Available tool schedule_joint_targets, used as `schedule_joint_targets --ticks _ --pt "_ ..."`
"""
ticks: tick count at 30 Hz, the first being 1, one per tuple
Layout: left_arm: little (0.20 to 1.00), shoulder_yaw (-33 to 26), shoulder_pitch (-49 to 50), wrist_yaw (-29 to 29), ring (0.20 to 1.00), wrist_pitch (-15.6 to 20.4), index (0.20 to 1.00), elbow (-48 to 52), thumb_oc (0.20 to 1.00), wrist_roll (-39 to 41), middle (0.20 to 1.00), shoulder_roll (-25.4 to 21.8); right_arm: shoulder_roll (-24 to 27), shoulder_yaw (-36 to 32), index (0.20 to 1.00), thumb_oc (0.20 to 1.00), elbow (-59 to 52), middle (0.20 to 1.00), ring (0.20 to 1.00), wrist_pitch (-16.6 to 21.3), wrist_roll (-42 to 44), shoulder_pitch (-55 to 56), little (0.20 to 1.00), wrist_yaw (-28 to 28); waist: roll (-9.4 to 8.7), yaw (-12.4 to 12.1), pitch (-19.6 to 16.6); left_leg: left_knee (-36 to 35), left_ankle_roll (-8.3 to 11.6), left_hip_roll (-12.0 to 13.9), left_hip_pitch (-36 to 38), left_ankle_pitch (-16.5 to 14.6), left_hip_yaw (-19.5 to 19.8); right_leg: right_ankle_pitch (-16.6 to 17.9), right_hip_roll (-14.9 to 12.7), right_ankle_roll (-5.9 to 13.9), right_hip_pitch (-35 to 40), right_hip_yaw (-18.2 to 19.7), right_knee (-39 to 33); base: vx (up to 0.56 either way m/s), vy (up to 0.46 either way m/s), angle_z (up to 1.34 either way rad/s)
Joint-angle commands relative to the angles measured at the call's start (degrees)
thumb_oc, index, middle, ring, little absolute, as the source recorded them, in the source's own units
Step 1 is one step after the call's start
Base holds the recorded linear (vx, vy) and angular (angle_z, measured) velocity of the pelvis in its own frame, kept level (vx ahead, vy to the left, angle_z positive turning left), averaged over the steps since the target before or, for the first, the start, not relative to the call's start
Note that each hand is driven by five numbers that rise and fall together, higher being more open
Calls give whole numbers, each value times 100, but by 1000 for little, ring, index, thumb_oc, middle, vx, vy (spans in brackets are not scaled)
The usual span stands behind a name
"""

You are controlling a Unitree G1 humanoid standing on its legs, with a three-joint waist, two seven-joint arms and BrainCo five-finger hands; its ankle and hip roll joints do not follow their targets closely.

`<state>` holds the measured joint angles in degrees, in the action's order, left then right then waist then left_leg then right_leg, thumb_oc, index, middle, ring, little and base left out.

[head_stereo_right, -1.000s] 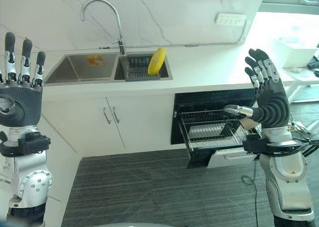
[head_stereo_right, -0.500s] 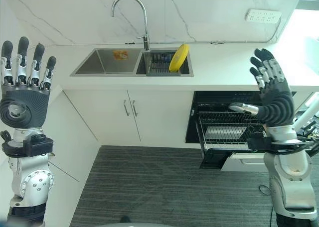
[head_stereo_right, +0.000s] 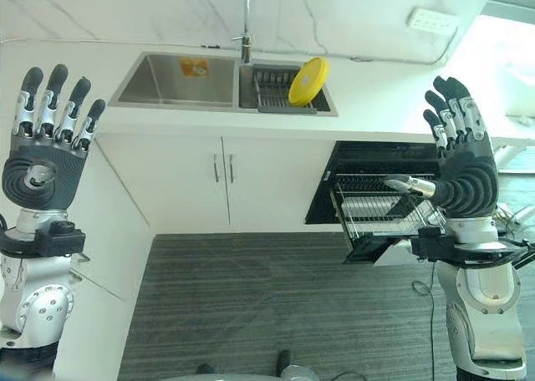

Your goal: Place the dishes in the dishwasher.

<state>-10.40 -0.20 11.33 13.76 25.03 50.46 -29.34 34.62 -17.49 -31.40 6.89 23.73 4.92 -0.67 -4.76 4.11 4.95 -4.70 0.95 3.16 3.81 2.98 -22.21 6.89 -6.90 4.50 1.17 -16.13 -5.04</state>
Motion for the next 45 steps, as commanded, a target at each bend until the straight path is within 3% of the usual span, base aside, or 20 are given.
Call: schedule_joint_targets --ticks 1,7,10,12,14,15,16,18,19,21,22,25,32,34,36,37,38,40,43,45 --pt "1000 -35 -283 35 1000 299 1000 256 1000 -216 1000 2 183 -32 1000 1000 -9 1000 1000 240 118 -363 1000 -164 276 -53 -112 -30 343 283 176 -68 478 -189 102 304 303 61 4 134 -179 -9" --pt "1000 -77 -199 -200 1000 460 1000 154 1000 -96 1000 64 218 40 1000 1000 14 1000 1000 17 240 -523 1000 -1 330 6 -88 119 496 522 352 83 349 -328 379 46 399 490 4 172 -271 -11" --pt "1000 -187 -47 129 1000 489 1000 130 1000 331 1000 189 343 -80 1000 1000 92 1000 1000 -67 313 -548 1000 214 197 -9 114 1806 590 784 -173 135 207 -374 433 -213 488 642 35 137 -315 -24" --pt "1000 -227 13 325 1000 300 1000 171 1000 651 1000 296 383 -140 1000 1000 138 1000 1000 -143 296 -563 1000 275 182 -53 200 2375 658 887 -522 229 301 -374 496 -281 551 676 55 173 -144 -38" --pt "1000 -196 52 415 1000 195 1000 189 1000 654 1000 366 363 -65 1000 1000 190 1000 1000 -211 204 -621 1000 326 234 -68 230 1591 645 983 -587 289 166 -438 480 -176 642 595 29 325 85 -21" --pt "1000 -153 82 418 1000 297 1000 160 1000 678 1000 340 344 -39 1000 1000 218 1000 1000 -115 141 -554 1000 379 317 -31 200 687 707 1088 -495 349 52 -566 400 -59 718 486 4 375 244 -10" --pt "1000 -130 105 437 1000 370 1000 140 1000 749 1000 336 345 -35 1000 1000 220 1000 1000 -44 128 -495 1000 403 362 -16 195 214 766 1098 -451 570 -21 -605 368 -3 749 413 4 407 315 4" --pt "1000 -76 159 552 1000 556 1000 27 1000 951 1000 366 402 3 1000 1000 235 1000 1000 19 -19 -472 1000 481 477 -98 200 -30 991 1321 -937 1252 251 -703 406 2 953 399 4 335 315 14" --pt "1000 -77 168 580 1000 556 1000 18 1000 946 1000 392 442 13 1000 1000 250 1000 1000 7 -16 -502 1000 483 482 -138 192 -30 1016 1324 -1036 1305 362 -750 411 2 1024 442 4 389 361 -12" --pt "1000 -179 279 581 1000 552 1000 82 1000 891 1000 407 602 -57 1000 1000 282 1000 1000 -35 203 -574 1000 500 471 -214 128 -30 968 1244 -1103 1139 624 -868 301 60 1210 603 4 455 448 -50" --pt "1000 -277 300 592 1000 469 1000 104 1000 944 1000 364 603 -237 1000 1000 242 1000 1000 14 337 -463 1000 547 439 -237 46 -30 836 1109 -985 983 445 -850 81 234 1367 556 18 522 588 -55" --pt "1000 -309 123 564 1000 331 1000 131 1000 895 1000 246 474 -372 1000 1000 76 1000 1000 157 468 -234 1000 492 243 -323 -13 -30 610 668 -754 709 556 -448 -402 569 1305 381 342 396 474 -44" --pt "1000 -225 -209 337 1000 -26 1000 202 1000 396 1000 246 117 -246 1000 1000 -65 1000 1000 216 286 -266 1000 349 216 -419 -120 -30 187 65 -454 341 875 164 -845 581 757 296 1577 247 370 10" --pt "1000 -240 -165 278 1000 -31 1000 178 1000 113 1000 280 -57 -242 1000 1000 -95 1000 1000 249 156 -105 1000 461 330 -373 -92 -30 36 -44 -288 245 1076 201 -777 483 296 473 2505 252 388 35" --pt "1000 -246 -125 41 1000 79 1000 183 1000 -251 1000 271 -64 -215 1000 1000 -81 1000 1000 244 93 -85 1000 527 341 -351 -84 -30 5 -84 -214 197 1094 105 -616 422 91 512 2613 178 176 26" --pt "1000 -270 -147 6 1000 66 1000 134 1000 -225 1000 174 28 -250 1000 1000 -43 1000 1000 228 189 -87 1000 488 302 -347 -69 -30 20 -122 -153 175 1095 -89 -390 369 -28 377 2285 221 13 29" --pt "1000 -234 -223 -11 1000 166 1000 72 1000 -388 1000 120 53 -185 1000 1000 44 1000 1000 212 163 -274 1000 452 290 -359 -6 -30 64 -98 -48 82 1097 -40 -407 369 -95 91 1741 282 -80 26" --pt "1000 -228 -208 -107 1000 231 1000 139 1000 -515 1000 86 108 -246 1000 1000 83 1000 1000 280 267 -298 1000 424 280 -210 58 -30 107 -56 82 -136 1157 69 -278 416 -235 298 498 261 -203 -2" --pt "1000 -184 -256 -248 1000 265 1000 141 1000 -674 1000 31 42 -193 1000 1000 93 1000 1000 374 355 -315 1000 399 263 -75 115 -30 89 -63 261 -379 1263 609 -394 527 -519 654 159 240 -228 13" --pt "1000 -232 -229 -280 1000 279 1000 165 1000 -757 1000 -15 9 -177 1000 1000 61 1000 1000 355 339 -325 1000 412 268 -62 142 -30 74 -31 347 -452 1295 663 -421 545 -561 719 187 182 -215 30"
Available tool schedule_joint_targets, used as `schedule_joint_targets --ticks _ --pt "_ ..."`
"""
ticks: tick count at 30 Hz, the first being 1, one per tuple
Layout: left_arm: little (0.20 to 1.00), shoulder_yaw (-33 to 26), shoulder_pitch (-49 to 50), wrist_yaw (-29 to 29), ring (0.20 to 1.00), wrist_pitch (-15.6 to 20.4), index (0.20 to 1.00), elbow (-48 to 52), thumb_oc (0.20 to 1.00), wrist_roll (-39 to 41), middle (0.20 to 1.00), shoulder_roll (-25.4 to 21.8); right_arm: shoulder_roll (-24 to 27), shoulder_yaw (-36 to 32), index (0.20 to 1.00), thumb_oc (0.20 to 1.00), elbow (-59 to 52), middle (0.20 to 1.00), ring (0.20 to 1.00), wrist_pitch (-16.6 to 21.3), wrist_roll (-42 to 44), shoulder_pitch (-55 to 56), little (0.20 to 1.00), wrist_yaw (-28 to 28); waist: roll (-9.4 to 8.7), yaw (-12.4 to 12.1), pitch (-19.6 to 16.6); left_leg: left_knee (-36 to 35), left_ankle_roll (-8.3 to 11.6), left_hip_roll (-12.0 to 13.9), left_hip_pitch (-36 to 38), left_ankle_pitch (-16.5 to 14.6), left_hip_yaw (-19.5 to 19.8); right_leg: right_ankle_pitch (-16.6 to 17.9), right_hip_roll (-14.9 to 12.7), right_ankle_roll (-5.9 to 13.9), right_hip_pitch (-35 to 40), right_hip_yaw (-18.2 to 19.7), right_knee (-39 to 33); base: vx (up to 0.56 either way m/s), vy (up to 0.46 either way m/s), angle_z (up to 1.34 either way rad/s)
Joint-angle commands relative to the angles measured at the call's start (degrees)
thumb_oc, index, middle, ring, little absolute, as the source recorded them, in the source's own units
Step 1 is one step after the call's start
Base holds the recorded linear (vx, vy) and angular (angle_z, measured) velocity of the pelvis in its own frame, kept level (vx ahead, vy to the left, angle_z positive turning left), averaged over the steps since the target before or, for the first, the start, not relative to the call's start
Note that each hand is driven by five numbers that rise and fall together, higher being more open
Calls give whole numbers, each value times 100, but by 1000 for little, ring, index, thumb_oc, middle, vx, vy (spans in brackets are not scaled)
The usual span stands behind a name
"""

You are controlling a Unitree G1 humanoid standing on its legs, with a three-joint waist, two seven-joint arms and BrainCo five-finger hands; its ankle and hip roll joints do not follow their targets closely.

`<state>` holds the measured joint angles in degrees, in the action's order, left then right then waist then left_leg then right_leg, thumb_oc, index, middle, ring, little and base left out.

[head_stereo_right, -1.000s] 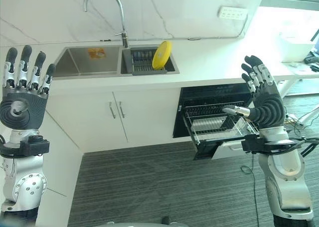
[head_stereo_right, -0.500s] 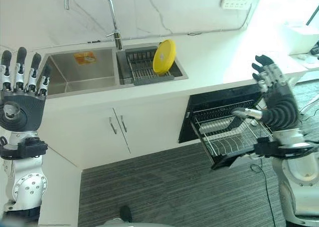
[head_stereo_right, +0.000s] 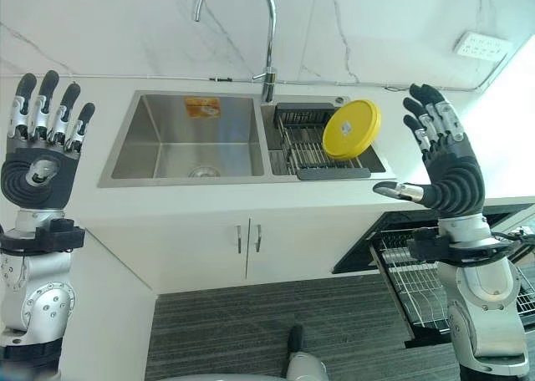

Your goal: Place the dishes in the dishwasher.

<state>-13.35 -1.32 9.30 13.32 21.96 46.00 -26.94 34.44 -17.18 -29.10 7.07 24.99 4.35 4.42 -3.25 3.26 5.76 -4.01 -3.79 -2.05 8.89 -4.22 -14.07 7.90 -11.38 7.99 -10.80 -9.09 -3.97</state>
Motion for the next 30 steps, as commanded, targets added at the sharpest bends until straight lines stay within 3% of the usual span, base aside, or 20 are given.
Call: schedule_joint_targets --ticks 1,6,10,11,12,15,16,18,19,21,22,26,27,30 --pt "1000 35 -103 -79 1000 319 1000 496 1000 -330 1000 -291 42 -207 1000 1000 -184 1000 1000 329 237 -263 1000 -99 122 16 51 -99 540 524 -137 251 485 483 45 200 665 48 88 161 -224 30" --pt "1000 7 -34 -231 1000 299 1000 565 1000 -407 1000 -288 115 -149 1000 1000 -210 1000 1000 52 152 -329 1000 -278 123 30 -106 -99 678 858 9 268 368 108 222 172 962 22 -103 222 -325 19" --pt "1000 -49 64 -381 1000 358 1000 535 1000 -353 1000 -262 195 -149 1000 1000 -201 1000 1000 -158 243 -470 1000 -179 170 50 -177 -99 851 1145 151 420 80 -58 453 13 1100 25 -103 226 -341 -7" --pt "1000 -68 131 -399 1000 379 1000 529 1000 -355 1000 -199 250 -170 1000 1000 -203 1000 1000 -263 383 -469 1000 -83 189 22 -151 135 951 1245 111 629 19 -124 579 -90 1183 79 -103 287 -546 -29" --pt "1000 -69 197 -368 1000 403 1000 508 1000 -329 1000 -141 295 -175 1000 1000 -156 1000 1000 -321 372 -455 1000 -45 184 -10 -92 855 1079 1423 -199 904 5 -182 671 -227 1264 107 -103 241 -478 -26" --pt "1000 -91 324 -218 1000 413 1000 470 1000 -236 1000 -58 385 -138 1000 1000 -81 1000 1000 -410 277 -451 1000 250 139 -65 -12 1718 1073 1408 -571 823 32 -224 687 -354 1366 37 -103 162 -227 -19" --pt "1000 -91 361 -154 1000 421 1000 464 1000 -244 1000 -33 420 -130 1000 1000 -66 1000 1000 -470 259 -429 1000 270 145 -80 0 1694 1058 1384 -630 773 -2 -236 692 -356 1398 -13 -103 171 -66 -10" --pt "1000 -38 368 -29 1000 402 1000 461 1000 -191 1000 -30 439 -46 1000 1000 -2 1000 1000 -493 241 -453 1000 118 179 -103 15 1122 1055 1337 -650 756 -148 -282 672 -298 1461 -154 -103 175 83 4" --pt "1000 14 332 35 1000 402 1000 438 1000 -190 1000 -12 390 -4 1000 1000 46 1000 1000 -345 143 -469 1000 32 220 -91 13 423 1085 1332 -610 863 -276 -331 625 -227 1510 -269 -103 184 157 26" --pt "1000 106 271 21 1000 437 1000 420 1000 -200 1000 -15 356 21 1000 1000 36 1000 1000 -244 101 -452 1000 -16 279 -57 23 -91 1167 1390 -576 1179 -384 -383 588 -178 1573 -390 -103 126 207 45" --pt "1000 206 186 -38 1000 477 1000 404 1000 -215 1000 -25 345 49 1000 1000 27 1000 1000 -244 105 -444 1000 -23 311 -37 41 -99 1259 1490 -730 1309 -397 -403 563 -160 1627 -484 -103 68 211 39" --pt "1000 254 129 -64 1000 509 1000 370 1000 -225 1000 -29 359 58 1000 1000 40 1000 1000 -246 137 -463 1000 -12 322 -7 33 -99 1279 1509 -799 1347 -375 -416 556 -160 1635 -544 -103 38 164 17" --pt "1000 434 -161 -219 1000 644 1000 161 1000 -189 1000 -105 493 250 1000 1000 163 1000 1000 -285 495 -739 1000 288 311 -76 -54 -99 1245 1402 -782 1224 -295 -421 284 -5 1778 -726 -103 174 696 -7" --pt "1000 409 -363 -211 1000 406 1000 217 1000 -313 1000 -68 486 177 1000 1000 96 1000 1000 -158 1108 -698 1000 568 178 -173 -97 -99 1032 1086 -650 1006 -204 -386 -43 164 1877 -921 92 185 616 -1"
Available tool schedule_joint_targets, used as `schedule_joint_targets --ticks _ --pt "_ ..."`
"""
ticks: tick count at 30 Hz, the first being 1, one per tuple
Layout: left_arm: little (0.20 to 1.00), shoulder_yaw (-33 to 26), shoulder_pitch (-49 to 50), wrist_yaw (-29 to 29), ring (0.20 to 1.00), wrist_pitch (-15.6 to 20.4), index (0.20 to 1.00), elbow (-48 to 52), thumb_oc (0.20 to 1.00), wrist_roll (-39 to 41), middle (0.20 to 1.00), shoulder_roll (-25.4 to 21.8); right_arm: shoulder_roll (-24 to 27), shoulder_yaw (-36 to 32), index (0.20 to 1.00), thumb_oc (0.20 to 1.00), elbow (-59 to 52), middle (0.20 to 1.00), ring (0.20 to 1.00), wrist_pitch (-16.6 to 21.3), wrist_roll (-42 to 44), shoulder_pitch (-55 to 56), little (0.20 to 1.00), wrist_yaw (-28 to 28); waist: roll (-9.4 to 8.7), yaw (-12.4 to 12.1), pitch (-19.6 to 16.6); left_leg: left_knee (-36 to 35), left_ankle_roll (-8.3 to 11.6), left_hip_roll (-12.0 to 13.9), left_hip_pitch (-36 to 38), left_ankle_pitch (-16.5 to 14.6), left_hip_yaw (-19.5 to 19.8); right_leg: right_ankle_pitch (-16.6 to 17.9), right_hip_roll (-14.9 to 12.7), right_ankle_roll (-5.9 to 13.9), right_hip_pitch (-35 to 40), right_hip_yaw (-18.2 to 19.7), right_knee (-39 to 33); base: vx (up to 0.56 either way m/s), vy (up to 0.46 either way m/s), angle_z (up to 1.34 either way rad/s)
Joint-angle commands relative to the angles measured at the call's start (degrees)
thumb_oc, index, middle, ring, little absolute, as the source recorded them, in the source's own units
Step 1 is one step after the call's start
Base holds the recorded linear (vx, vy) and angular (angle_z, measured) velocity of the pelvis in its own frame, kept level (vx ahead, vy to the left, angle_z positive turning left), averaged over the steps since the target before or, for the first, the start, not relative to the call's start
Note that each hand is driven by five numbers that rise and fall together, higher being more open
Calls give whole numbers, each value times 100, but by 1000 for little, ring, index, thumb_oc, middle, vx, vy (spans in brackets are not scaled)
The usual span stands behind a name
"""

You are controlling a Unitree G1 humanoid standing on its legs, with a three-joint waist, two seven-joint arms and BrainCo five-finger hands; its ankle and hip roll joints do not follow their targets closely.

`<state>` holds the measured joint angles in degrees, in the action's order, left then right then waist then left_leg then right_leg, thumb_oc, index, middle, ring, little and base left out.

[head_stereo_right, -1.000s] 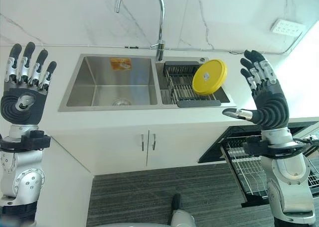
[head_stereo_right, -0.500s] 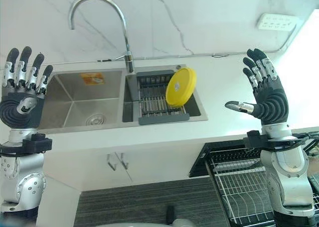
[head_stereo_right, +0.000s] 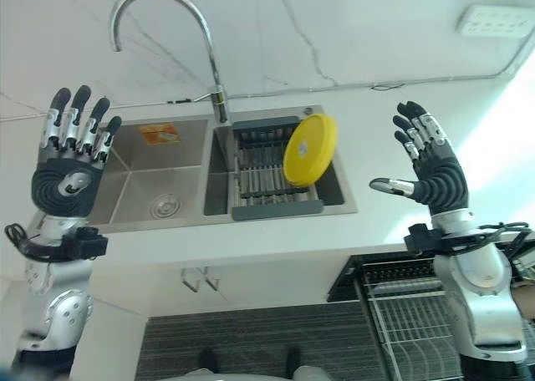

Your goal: Place the dishes in the dishwasher.

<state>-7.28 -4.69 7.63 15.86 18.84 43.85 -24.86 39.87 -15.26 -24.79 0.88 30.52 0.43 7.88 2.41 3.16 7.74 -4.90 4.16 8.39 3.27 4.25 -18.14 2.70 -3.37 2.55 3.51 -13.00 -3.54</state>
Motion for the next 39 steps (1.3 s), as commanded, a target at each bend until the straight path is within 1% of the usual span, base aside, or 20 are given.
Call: schedule_joint_targets --ticks 1,2,3,5,6,8,10,11,12,14,16,17,18,22,25,27,29,35,38,39 --pt "1000 -171 -57 6 1000 32 1000 532 1000 -199 1000 -203 -137 -21 1000 1000 -275 1000 1000 280 719 -303 1000 184 -455 -239 -296 -11 119 -89 -68 83 279 190 -975 725 400 -562 475 174 472 6" --pt "1000 -165 -57 20 1000 22 1000 530 1000 -230 1000 -194 -160 -32 1000 1000 -263 1000 1000 312 688 -290 1000 118 -473 -248 -292 -11 82 -121 -64 66 296 214 -1003 733 367 -547 646 156 385 6" --pt "1000 -142 -55 120 1000 23 1000 470 1000 -340 1000 -199 -296 -133 1000 1000 -197 1000 1000 411 675 -171 1000 -38 -508 -233 -240 -11 -75 -249 -20 -17 453 429 -1061 741 34 -330 1526 99 212 9" --pt "1000 -171 -41 140 1000 24 1000 460 1000 -457 1000 -272 -422 -285 1000 1000 -218 1000 1000 335 654 17 1000 136 -521 -160 -195 -11 -115 -261 43 -68 583 416 -957 674 -254 -61 1603 128 59 13" --pt "1000 -181 -52 150 1000 10 1000 453 1000 -415 1000 -313 -439 -312 1000 1000 -230 1000 1000 330 639 62 1000 188 -526 -148 -199 -11 -101 -251 44 -77 604 383 -926 661 -257 -32 1443 131 -131 15" --pt "1000 -195 -97 123 1000 13 1000 442 1000 -393 1000 -414 -435 -345 1000 1000 -230 1000 1000 292 620 106 1000 168 -546 -127 -202 -11 -34 -187 52 -104 636 329 -905 669 -200 -15 746 94 -216 12" --pt "1000 -209 -90 90 1000 -9 1000 510 1000 -447 1000 -461 -487 -303 1000 1000 -233 1000 1000 299 580 22 1000 129 -592 -130 -189 -11 37 -84 81 -147 600 593 -950 755 -131 -49 102 101 -319 5" --pt "1000 -213 -82 65 1000 -17 1000 546 1000 -520 1000 -500 -524 -294 1000 1000 -256 1000 1000 315 635 -13 1000 43 -620 -119 -162 -11 74 -6 130 -195 586 800 -1007 807 -164 -30 28 89 -339 -1" --pt "1000 -219 -78 51 1000 -30 1000 568 1000 -567 1000 -527 -552 -280 1000 1000 -272 1000 1000 333 677 -34 1000 5 -639 -115 -140 -11 76 29 158 -216 578 868 -1024 838 -185 5 34 86 -374 4" --pt "1000 -185 -50 89 1000 -57 1000 589 1000 -581 1000 -564 -509 -271 1000 1000 -281 1000 1000 291 737 -135 1000 -101 -641 -150 -169 -11 115 220 183 -168 483 667 -941 836 -73 -70 -124 72 -327 16" --pt "1000 -146 -50 63 1000 -57 1000 603 1000 -622 1000 -547 -493 -241 1000 1000 -283 1000 1000 279 749 -178 1000 -168 -634 -147 -177 -11 151 294 176 -139 460 599 -880 827 -54 -85 -145 61 -258 24" --pt "1000 -79 -47 -30 1000 -86 1000 628 1000 -640 1000 -511 -469 -199 1000 1000 -261 1000 1000 160 696 -276 1000 -251 -617 -136 -239 -11 255 458 175 -53 359 444 -769 777 -42 -88 -146 92 -331 2" --pt "1000 -86 -28 -60 1000 -79 1000 643 1000 -665 1000 -472 -466 -183 1000 1000 -272 1000 1000 64 677 -332 1000 -297 -602 -136 -265 -11 303 549 174 3 276 388 -723 738 -36 -100 -146 90 -316 3" --pt "1000 -69 31 -270 1000 2 1000 600 1000 -726 1000 -447 -471 -89 1000 1000 -278 1000 1000 -134 699 -467 1000 -406 -516 -114 -322 -11 433 755 188 142 82 292 -586 623 11 -83 -146 52 -146 5" --pt "1000 -27 23 -299 1000 116 1000 497 1000 -731 1000 -495 -311 -31 1000 1000 -197 1000 1000 -275 586 -563 1000 -550 -441 -60 -329 -11 500 855 193 208 17 262 -554 577 21 -130 -146 -11 -84 -10" --pt "1000 -9 25 -327 1000 136 1000 481 1000 -808 1000 -514 -263 -5 1000 1000 -128 1000 1000 -271 506 -612 1000 -670 -412 -34 -333 -11 519 866 206 192 26 254 -553 580 18 -120 -146 -25 -6 -5" --pt "1000 48 14 -485 1000 181 1000 384 1000 -839 1000 -587 -184 22 1000 1000 11 1000 1000 -414 671 -728 1000 -921 -348 24 -363 -11 532 856 240 170 32 254 -571 590 19 -82 -146 -22 36 -5" --pt "1000 -11 -42 -568 1000 175 1000 260 1000 -885 1000 -629 -252 -6 1000 1000 277 1000 1000 -532 778 -784 1000 -1191 -286 85 -392 -11 523 776 332 87 13 283 -681 654 37 -61 -146 -9 43 -3" --pt "1000 -66 -53 -570 1000 130 1000 200 1000 -886 1000 -666 -312 -36 1000 1000 418 1000 1000 -691 933 -794 1000 -1350 -281 88 -406 -11 511 732 371 45 21 305 -746 696 46 -69 -146 -15 59 -7" --pt "1000 -58 -66 -572 1000 104 1000 181 1000 -932 1000 -654 -381 0 1000 1000 564 1000 1000 -820 954 -815 1000 -1519 -284 69 -407 -11 501 713 393 27 31 320 -787 717 55 -103 -146 -26 56 -5"
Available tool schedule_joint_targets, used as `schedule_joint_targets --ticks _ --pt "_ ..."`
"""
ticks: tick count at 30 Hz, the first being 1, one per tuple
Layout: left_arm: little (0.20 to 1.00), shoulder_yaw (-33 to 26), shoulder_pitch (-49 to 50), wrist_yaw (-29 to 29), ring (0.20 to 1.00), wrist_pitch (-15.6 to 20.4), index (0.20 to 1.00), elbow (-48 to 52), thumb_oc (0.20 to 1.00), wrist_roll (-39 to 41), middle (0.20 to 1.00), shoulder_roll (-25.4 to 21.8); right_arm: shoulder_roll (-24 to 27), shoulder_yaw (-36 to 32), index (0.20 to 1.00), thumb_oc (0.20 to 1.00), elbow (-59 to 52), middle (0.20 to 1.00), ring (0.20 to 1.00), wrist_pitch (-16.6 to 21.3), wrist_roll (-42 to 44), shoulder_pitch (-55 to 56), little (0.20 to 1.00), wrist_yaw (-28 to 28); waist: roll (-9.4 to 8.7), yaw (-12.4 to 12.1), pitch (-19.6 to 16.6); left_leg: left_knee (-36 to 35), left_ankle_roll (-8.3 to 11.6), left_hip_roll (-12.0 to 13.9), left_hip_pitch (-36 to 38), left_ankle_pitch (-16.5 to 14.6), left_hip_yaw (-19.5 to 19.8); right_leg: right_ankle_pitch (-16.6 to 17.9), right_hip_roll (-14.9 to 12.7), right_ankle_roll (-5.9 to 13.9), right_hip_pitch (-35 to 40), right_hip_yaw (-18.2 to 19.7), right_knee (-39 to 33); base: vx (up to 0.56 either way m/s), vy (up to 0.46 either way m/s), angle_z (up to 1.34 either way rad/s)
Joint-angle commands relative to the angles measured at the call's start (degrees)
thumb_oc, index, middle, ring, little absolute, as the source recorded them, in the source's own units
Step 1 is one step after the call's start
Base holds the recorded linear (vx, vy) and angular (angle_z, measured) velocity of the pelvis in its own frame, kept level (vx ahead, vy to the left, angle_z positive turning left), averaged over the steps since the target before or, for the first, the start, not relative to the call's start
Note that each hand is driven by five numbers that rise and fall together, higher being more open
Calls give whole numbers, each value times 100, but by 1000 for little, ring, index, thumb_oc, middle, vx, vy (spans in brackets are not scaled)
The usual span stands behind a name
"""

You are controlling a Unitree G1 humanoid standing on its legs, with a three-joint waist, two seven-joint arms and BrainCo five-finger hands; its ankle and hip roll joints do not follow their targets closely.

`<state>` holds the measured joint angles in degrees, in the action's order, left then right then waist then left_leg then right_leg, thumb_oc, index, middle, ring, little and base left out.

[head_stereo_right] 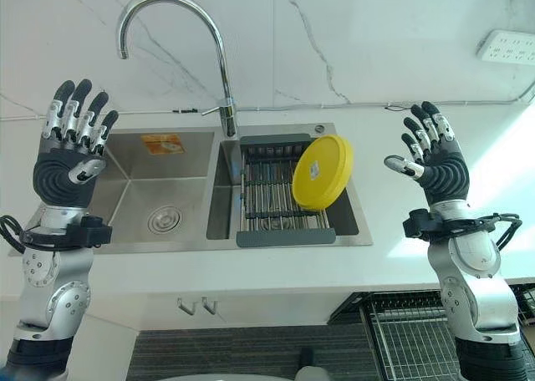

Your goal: Place the dishes in the dishwasher.

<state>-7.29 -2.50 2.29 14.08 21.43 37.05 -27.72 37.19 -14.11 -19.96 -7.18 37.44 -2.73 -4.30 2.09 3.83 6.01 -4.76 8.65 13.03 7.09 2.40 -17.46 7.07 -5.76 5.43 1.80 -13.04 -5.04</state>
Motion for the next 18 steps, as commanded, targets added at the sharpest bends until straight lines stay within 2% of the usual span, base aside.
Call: schedule_joint_targets --ticks 1,3,9,15,18 --pt "1000 -54 -294 -47 1000 271 1000 -82 1000 -273 1000 -369 -137 -85 1000 1000 142 1000 1000 -42 306 -516 1000 -366 -260 -5 -236 -24 48 242 20 203 -31 -113 -560 435 230 -110 4 -29 44 -1" --pt "1000 -61 -314 -70 1000 263 1000 -120 1000 -301 1000 -390 -204 -46 1000 1000 339 1000 1000 -221 410 -563 1000 -514 -274 -29 -247 -24 36 224 29 180 -16 -104 -584 449 231 -129 4 -31 26 1" --pt "1000 -86 -359 -159 1000 241 1000 -247 1000 -311 1000 -528 -231 196 1000 1000 1156 1000 1000 -410 659 -825 1000 -779 -324 -164 -275 -24 14 201 70 139 45 -116 -609 455 287 -211 4 -8 4 0" --pt "1000 -11 -381 200 1000 68 1000 -263 1000 -171 1000 -476 -185 273 1000 1000 1255 1000 1000 -320 564 -975 1000 -665 -393 -184 -294 -24 9 224 117 143 -65 -102 -603 450 323 -357 4 -14 -88 -1" --pt "1000 55 -384 323 1000 90 1000 -276 1000 -171 1000 -485 -109 271 1000 1000 1212 1000 1000 -259 501 -1046 1000 -493 -380 -119 -305 -24 20 249 252 169 -241 -172 -418 326 351 -207 4 49 -139 -2"
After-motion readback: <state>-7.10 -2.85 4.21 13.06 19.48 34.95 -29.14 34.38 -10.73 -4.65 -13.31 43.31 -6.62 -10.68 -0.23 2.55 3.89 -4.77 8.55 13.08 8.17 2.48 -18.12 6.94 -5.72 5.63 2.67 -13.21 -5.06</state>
